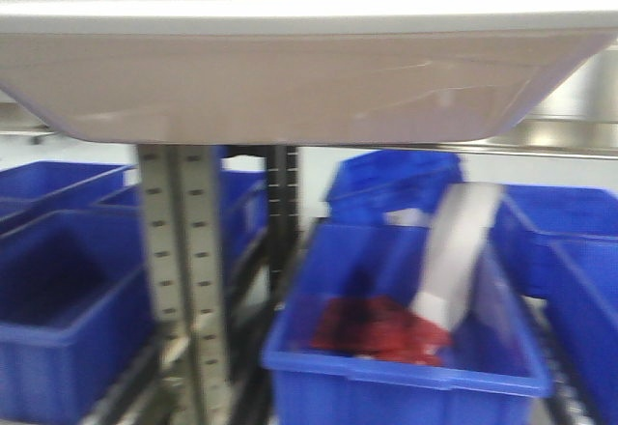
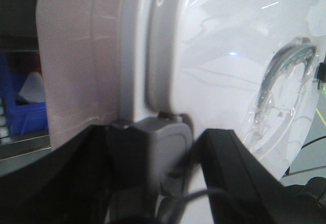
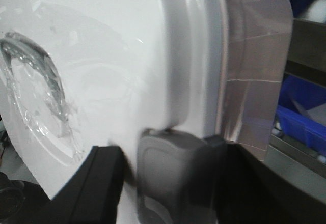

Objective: Grab white bin and place on right shelf
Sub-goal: 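Carry the bin with both grippers up to the blue-crate shelving rack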

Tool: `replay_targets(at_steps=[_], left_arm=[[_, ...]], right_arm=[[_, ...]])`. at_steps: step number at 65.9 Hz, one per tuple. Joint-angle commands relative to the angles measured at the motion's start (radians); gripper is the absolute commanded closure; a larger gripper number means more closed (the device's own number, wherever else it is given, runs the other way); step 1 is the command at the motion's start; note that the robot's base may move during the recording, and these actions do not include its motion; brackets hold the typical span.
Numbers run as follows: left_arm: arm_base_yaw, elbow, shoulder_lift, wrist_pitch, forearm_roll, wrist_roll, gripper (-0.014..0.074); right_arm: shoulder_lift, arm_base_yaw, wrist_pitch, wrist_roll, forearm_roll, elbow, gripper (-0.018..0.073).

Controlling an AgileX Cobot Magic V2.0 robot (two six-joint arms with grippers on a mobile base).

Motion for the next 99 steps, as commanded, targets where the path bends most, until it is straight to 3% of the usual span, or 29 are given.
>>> replay_targets(at_steps=[1, 99], left_arm=[[-0.019, -0.029, -0.013, 0.128, -0.166, 0.015, 0.0377], [-0.019, -0.029, -0.013, 0.128, -0.166, 0.015, 0.0377]], right_arm=[[-0.019, 0.013, 0.093, -0.004, 0.185, -0.030, 0.0230], [-0.019, 0.013, 0.093, -0.004, 0.185, -0.030, 0.0230]])
